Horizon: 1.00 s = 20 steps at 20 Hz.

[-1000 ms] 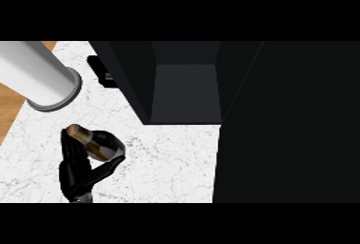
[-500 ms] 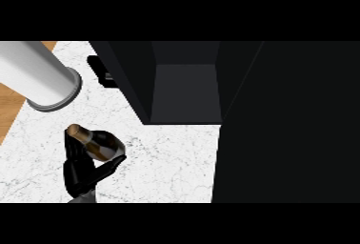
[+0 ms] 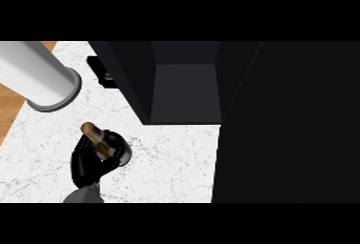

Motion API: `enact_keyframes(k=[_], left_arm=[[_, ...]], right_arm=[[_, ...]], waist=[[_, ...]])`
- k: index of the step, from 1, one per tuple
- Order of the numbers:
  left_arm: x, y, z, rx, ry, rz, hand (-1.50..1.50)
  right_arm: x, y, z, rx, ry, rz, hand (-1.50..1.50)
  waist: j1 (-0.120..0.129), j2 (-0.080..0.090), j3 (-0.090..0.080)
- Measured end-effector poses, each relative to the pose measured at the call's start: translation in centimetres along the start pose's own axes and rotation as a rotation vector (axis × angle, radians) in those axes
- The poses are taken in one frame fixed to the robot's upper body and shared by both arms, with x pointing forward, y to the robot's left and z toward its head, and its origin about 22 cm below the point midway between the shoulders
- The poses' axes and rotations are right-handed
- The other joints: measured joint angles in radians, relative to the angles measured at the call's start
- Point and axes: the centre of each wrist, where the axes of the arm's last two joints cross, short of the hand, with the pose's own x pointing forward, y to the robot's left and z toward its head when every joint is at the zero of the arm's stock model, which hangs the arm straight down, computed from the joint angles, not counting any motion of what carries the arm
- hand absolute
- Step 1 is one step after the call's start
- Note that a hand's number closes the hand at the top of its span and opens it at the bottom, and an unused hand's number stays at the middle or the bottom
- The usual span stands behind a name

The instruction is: Pick up the wine, place it into the cabinet and close the cabinet

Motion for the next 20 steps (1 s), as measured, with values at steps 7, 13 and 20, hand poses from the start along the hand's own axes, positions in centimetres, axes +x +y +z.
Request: enact_keyframes(k=[7, 13, 20], left_arm=[[1.4, 1.7, -0.7, -0.184, -0.016, -0.118, 1.5], [3.5, 4.5, -0.9, -0.329, -0.001, -0.135, 1.5], [6.3, 4.2, -0.9, -0.344, -0.104, -0.181, 1.5]], right_arm=[[-0.1, 0.2, -0.1, 0.001, 0.0, -0.011, -1.5], [-0.2, 0.0, -0.1, -0.007, 0.003, -0.002, -1.5], [-0.6, 0.0, 0.3, 0.003, 0.006, -0.008, -1.5]], waist=[[0.003, -0.004, 0.002], [0.005, -0.003, 0.001], [0.009, -0.002, 0.0]])
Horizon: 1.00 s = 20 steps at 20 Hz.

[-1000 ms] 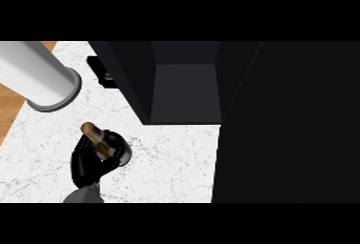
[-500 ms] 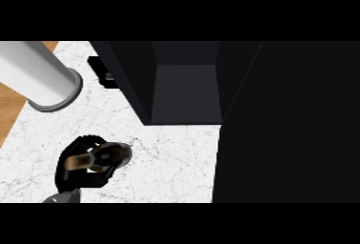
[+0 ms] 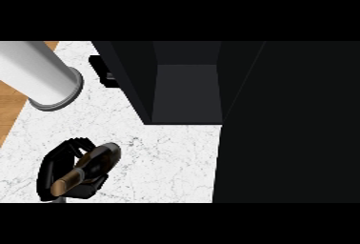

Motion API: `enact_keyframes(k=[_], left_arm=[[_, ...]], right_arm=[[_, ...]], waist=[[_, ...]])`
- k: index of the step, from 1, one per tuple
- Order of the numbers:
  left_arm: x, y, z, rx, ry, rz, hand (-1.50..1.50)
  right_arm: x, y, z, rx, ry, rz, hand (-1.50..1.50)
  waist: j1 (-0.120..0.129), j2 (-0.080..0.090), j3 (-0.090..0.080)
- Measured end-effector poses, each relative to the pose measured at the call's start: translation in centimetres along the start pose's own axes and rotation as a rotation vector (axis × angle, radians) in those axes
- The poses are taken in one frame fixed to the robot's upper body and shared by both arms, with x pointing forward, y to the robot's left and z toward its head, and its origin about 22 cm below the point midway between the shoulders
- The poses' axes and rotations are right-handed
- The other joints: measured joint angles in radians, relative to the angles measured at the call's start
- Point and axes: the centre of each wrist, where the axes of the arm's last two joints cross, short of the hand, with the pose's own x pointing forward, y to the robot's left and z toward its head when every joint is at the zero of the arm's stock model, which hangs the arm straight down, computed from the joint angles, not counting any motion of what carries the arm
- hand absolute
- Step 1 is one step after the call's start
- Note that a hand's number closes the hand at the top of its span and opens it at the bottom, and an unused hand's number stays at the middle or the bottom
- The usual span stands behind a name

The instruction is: Pick up the wine, place it into the cabinet and close the cabinet

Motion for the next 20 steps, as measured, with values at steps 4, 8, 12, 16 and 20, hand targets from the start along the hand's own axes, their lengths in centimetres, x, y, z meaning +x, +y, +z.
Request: enact_keyframes(k=[4, 8, 12, 16, 20], left_arm=[[2.0, -1.1, -0.9, -0.027, -0.029, 0.066, 1.5], [4.6, -2.8, -1.4, -0.073, -0.03, 0.121, 1.5], [7.8, -4.8, -3.0, -0.106, -0.022, 0.132, 1.5], [9.7, -7.4, -3.9, -0.134, -0.011, 0.124, 1.5], [11.5, -10.5, -4.5, -0.175, 0.01, 0.14, 1.5]], right_arm=[[-0.1, -0.1, 0.2, -0.005, 0.0, 0.0, -1.5], [-0.2, 0.0, 0.0, -0.002, 0.0, -0.009, -1.5], [-0.1, -0.2, -0.1, -0.007, -0.004, -0.002, -1.5], [0.1, -0.3, -0.3, -0.009, 0.0, -0.005, -1.5], [0.0, -0.2, -0.5, -0.004, -0.002, -0.01, -1.5]], waist=[[0.0, 0.0, 0.0], [0.002, 0.0, 0.0], [0.0, 0.0, 0.0], [-0.002, 0.001, 0.0], [-0.003, 0.001, 0.0]])
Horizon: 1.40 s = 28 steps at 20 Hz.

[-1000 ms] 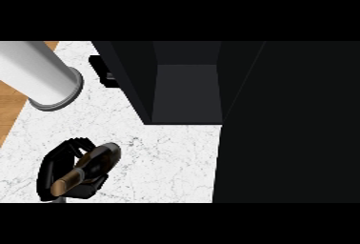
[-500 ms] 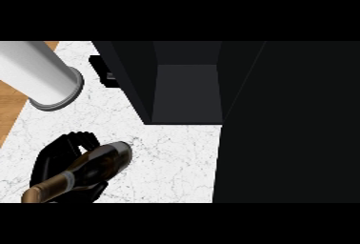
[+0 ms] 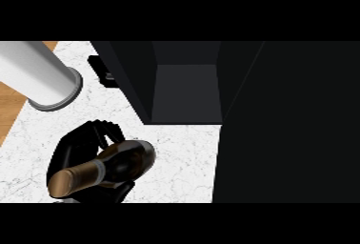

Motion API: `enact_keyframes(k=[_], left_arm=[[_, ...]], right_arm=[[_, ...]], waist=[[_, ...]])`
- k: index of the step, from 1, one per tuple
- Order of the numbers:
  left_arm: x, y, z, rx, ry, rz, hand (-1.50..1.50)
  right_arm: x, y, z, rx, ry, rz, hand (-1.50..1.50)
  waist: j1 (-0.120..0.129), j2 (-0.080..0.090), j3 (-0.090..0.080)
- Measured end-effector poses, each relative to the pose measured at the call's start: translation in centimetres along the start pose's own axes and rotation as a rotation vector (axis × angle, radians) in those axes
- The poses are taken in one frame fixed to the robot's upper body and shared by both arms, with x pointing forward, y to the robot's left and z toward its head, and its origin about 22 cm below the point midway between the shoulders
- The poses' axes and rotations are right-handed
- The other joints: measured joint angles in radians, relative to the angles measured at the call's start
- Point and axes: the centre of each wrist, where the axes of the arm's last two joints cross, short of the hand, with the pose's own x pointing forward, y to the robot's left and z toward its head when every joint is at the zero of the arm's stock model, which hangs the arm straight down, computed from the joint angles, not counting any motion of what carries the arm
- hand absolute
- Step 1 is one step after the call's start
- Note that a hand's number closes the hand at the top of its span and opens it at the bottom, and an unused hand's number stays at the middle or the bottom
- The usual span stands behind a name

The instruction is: Pick up the wine, place it into the cabinet and close the cabinet

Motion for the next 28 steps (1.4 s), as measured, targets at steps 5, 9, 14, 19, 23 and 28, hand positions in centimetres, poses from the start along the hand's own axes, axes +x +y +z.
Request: enact_keyframes(k=[5, 9, 14, 19, 23, 28], left_arm=[[1.4, -3.7, -2.2, -0.034, -0.009, 0.033, 1.5], [2.7, -6.6, -3.3, -0.046, -0.007, 0.062, 1.5], [3.5, -9.1, -5.0, -0.041, -0.008, 0.07, 1.5], [4.0, -11.5, -6.2, -0.021, -0.016, 0.046, 1.5], [4.3, -13.1, -7.4, 0.001, -0.016, 0.027, 1.5], [3.6, -14.0, -9.0, 0.033, -0.03, -0.01, 1.5]], right_arm=[[-0.3, -0.1, 0.3, -0.001, 0.005, -0.007, -1.5], [-0.3, -0.4, 0.6, -0.007, 0.008, 0.002, -1.5], [-0.4, -0.2, 0.7, 0.003, 0.005, -0.008, -1.5], [0.0, -0.5, 0.2, -0.005, 0.002, 0.006, -1.5], [-0.6, -0.7, 0.0, -0.004, 0.002, 0.003, -1.5], [-0.6, -0.6, 0.0, 0.009, 0.008, 0.002, -1.5]], waist=[[-0.004, 0.0, 0.0], [-0.005, 0.0, 0.0], [-0.008, 0.001, 0.0], [-0.006, 0.001, 0.0], [-0.008, 0.001, 0.0], [-0.011, 0.001, 0.0]])
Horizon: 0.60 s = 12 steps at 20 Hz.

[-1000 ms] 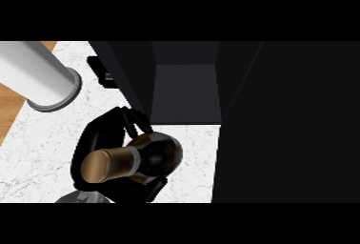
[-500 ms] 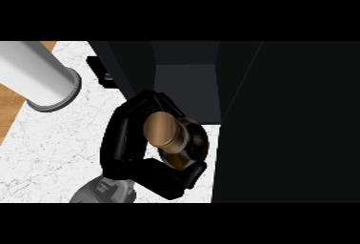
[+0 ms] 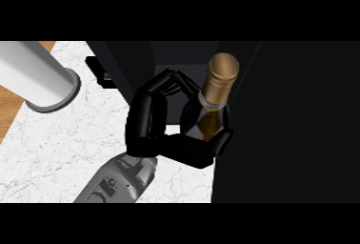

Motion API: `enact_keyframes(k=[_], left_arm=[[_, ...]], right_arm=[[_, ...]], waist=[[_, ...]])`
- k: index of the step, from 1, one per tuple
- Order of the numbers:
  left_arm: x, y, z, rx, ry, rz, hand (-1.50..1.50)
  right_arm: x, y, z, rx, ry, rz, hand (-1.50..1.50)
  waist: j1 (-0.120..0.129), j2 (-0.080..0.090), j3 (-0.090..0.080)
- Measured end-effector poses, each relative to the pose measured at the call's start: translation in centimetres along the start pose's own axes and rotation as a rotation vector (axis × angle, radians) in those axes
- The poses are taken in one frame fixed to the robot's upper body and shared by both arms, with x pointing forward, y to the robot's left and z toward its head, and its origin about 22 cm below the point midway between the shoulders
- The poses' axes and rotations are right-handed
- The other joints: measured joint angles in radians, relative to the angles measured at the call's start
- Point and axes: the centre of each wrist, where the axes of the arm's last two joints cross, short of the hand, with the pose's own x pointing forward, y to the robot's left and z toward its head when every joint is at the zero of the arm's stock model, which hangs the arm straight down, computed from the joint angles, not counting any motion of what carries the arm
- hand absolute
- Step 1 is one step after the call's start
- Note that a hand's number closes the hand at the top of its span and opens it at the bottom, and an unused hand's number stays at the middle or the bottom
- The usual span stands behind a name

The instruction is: Pick up the wine, place it into the cabinet and close the cabinet

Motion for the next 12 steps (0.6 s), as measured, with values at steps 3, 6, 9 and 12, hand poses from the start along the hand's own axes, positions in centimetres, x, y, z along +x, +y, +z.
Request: enact_keyframes(k=[3, 6, 9, 12], left_arm=[[-0.5, -0.6, -0.5, 0.006, -0.002, -0.02, 1.5], [-1.5, -0.3, -0.8, 0.015, 0.002, -0.025, 1.5], [-2.5, 0.0, -0.8, 0.033, 0.01, -0.014, 1.5], [-3.5, 0.2, -0.8, 0.053, 0.018, 0.005, 1.5]], right_arm=[[0.3, 0.0, -0.2, -0.004, 0.003, 0.002, -1.5], [0.5, 0.1, -0.4, 0.006, 0.003, 0.004, -1.5], [0.4, 0.3, -0.4, 0.01, 0.006, -0.006, -1.5], [0.4, -0.1, -0.3, 0.001, 0.007, 0.012, -1.5]], waist=[[0.0, 0.0, 0.0], [0.0, 0.0, 0.0], [0.0, 0.001, -0.001], [-0.002, 0.001, -0.001]])
